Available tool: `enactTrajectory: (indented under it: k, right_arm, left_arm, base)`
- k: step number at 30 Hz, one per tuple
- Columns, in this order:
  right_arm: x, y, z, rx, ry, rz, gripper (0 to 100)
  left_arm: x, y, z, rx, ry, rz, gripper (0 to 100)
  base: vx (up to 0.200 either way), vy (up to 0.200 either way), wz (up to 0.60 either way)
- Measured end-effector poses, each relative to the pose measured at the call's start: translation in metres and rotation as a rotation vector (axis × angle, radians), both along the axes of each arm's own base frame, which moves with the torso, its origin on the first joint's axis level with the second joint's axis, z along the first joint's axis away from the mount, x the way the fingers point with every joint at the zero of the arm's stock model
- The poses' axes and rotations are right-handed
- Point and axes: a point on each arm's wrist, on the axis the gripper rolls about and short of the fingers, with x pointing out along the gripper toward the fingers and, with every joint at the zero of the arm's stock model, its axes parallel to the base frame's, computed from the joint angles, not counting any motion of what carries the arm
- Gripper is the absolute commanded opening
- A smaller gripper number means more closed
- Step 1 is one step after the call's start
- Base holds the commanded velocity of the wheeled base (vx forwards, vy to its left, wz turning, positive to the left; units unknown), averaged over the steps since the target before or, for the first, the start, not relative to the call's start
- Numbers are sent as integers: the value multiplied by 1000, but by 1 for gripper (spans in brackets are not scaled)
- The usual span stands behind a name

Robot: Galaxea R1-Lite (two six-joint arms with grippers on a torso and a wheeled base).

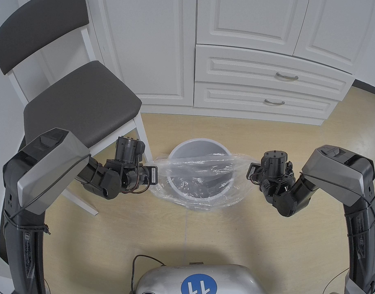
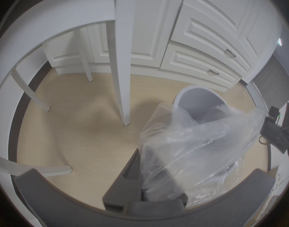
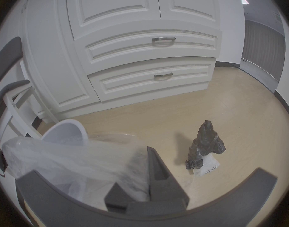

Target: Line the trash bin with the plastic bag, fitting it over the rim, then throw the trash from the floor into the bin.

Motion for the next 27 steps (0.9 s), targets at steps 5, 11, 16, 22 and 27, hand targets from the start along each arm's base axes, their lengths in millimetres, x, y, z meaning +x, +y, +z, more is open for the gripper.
enactTrajectory:
  k: [5,11,16,22,27]
  right_arm:
    - [-3,4,-6,-7,16,11,0]
    - [-3,5,-7,-5,14,14,0]
    - [-3,6,-7,2,7,13,0]
    - [-4,5,-7,4,3,16,100]
    - [-16,2,-7,-7,43,61,100]
  left_arm:
    - [-3,0,1,8,-4,-12,0]
    - [-1,0,7,-14,-22,-1,0]
    - [3,-2,14,-59,-54,20,0]
    - [4,-4,17,-78,-87,20,0]
    - [3,-5,17,-78,-87,20,0]
  base:
    - [0,0,0]
    - [0,0,0]
    - [0,0,0]
    - [0,0,0]
    - [0,0,0]
